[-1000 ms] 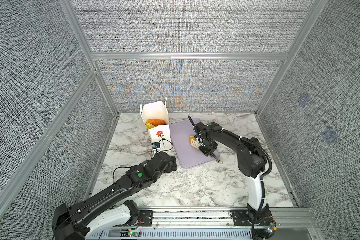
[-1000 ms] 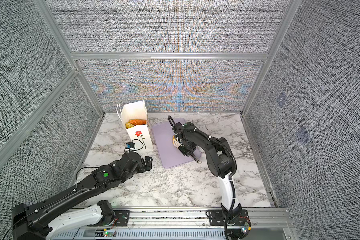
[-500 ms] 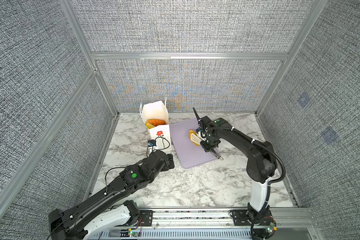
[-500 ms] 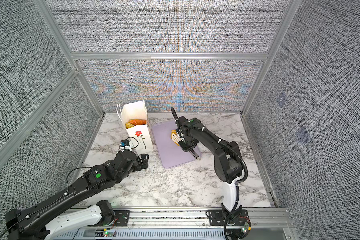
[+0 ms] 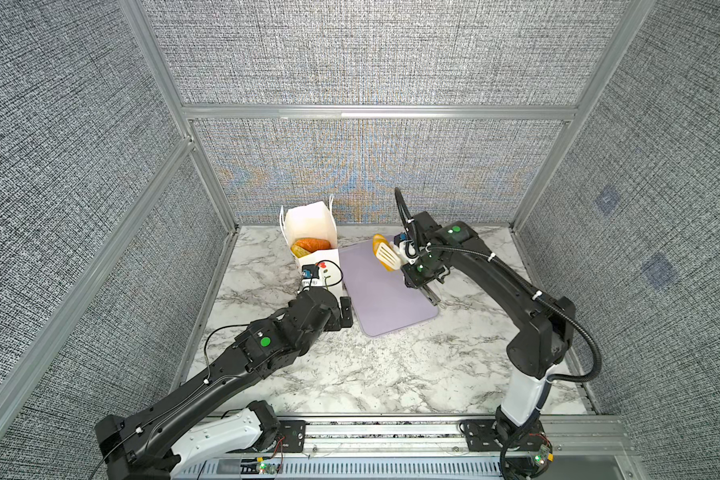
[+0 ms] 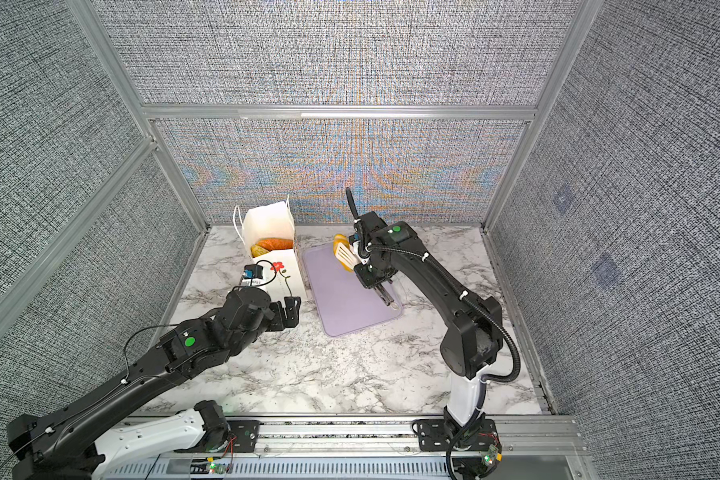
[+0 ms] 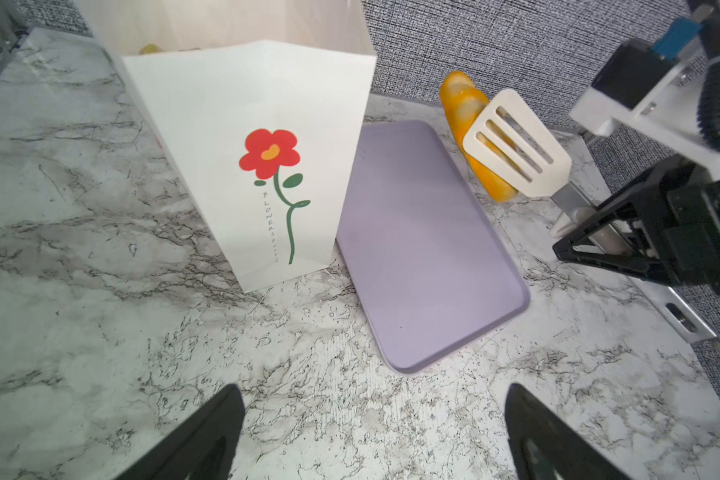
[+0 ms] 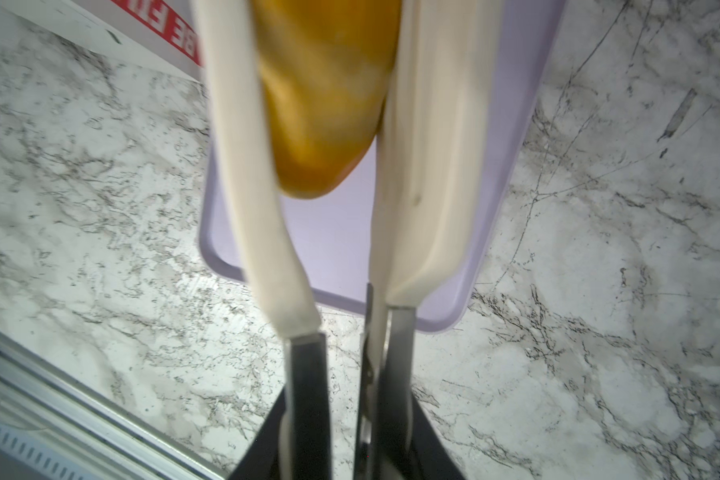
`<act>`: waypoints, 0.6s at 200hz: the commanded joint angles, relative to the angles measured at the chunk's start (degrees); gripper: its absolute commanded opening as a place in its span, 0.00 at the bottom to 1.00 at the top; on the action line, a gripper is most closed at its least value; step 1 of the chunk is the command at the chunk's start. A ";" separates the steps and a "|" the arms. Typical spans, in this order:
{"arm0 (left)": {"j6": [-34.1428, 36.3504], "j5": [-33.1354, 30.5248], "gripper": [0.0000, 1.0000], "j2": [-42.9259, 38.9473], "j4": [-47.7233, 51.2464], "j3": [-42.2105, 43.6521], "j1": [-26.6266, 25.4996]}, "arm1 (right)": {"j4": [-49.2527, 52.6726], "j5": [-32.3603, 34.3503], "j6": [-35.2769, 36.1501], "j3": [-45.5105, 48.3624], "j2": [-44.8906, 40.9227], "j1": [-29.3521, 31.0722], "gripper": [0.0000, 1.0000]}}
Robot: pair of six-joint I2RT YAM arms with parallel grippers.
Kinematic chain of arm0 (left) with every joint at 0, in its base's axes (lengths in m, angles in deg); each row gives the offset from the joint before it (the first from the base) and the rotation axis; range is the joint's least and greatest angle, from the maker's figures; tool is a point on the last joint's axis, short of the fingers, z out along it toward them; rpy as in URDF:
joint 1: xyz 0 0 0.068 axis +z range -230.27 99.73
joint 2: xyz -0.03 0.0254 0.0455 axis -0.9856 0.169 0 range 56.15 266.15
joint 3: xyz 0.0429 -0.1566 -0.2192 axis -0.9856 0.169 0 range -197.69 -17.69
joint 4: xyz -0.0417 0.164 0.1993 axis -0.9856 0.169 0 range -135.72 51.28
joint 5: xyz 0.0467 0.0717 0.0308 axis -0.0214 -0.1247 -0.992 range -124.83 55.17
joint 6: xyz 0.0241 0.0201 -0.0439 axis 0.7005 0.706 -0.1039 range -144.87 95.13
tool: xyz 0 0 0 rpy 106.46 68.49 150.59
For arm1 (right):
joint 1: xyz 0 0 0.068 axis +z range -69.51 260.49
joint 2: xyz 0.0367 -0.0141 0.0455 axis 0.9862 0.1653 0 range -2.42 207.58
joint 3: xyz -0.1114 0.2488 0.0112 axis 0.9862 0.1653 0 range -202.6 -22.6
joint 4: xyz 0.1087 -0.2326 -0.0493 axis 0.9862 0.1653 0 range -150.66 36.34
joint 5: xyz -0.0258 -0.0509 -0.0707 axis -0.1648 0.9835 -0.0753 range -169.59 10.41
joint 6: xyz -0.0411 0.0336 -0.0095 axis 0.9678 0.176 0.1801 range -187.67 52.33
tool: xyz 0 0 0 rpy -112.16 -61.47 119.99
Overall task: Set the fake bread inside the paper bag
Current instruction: 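Carry the croissant in the tongs over the paper bag opening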
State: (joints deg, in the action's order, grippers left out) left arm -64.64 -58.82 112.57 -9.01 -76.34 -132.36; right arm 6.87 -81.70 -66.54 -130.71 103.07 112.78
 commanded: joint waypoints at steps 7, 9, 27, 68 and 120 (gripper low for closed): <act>4.38 1.30 0.99 1.35 -1.68 -2.12 -0.02 | 1.31 -3.34 -1.17 -2.87 -1.51 0.75 0.31; 4.51 1.37 0.99 1.57 -1.65 -2.24 -0.02 | 1.34 -3.58 -1.18 -3.06 -1.63 0.82 0.31; 5.51 1.45 0.99 2.51 -1.46 -3.73 -0.02 | 1.46 -5.42 -1.32 -4.87 -2.16 1.40 0.31; 6.37 -1.00 0.99 2.40 -2.00 -4.89 -0.02 | 0.79 -6.89 -1.78 -9.64 -2.66 4.47 0.31; 5.59 -4.49 0.99 -0.27 -0.46 -5.42 0.13 | -3.97 -10.00 -3.90 -12.04 -3.94 8.51 0.32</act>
State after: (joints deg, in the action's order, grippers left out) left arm -59.19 -60.61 113.36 -10.02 -81.42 -132.36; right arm 6.38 -89.13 -68.97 -141.55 99.53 119.88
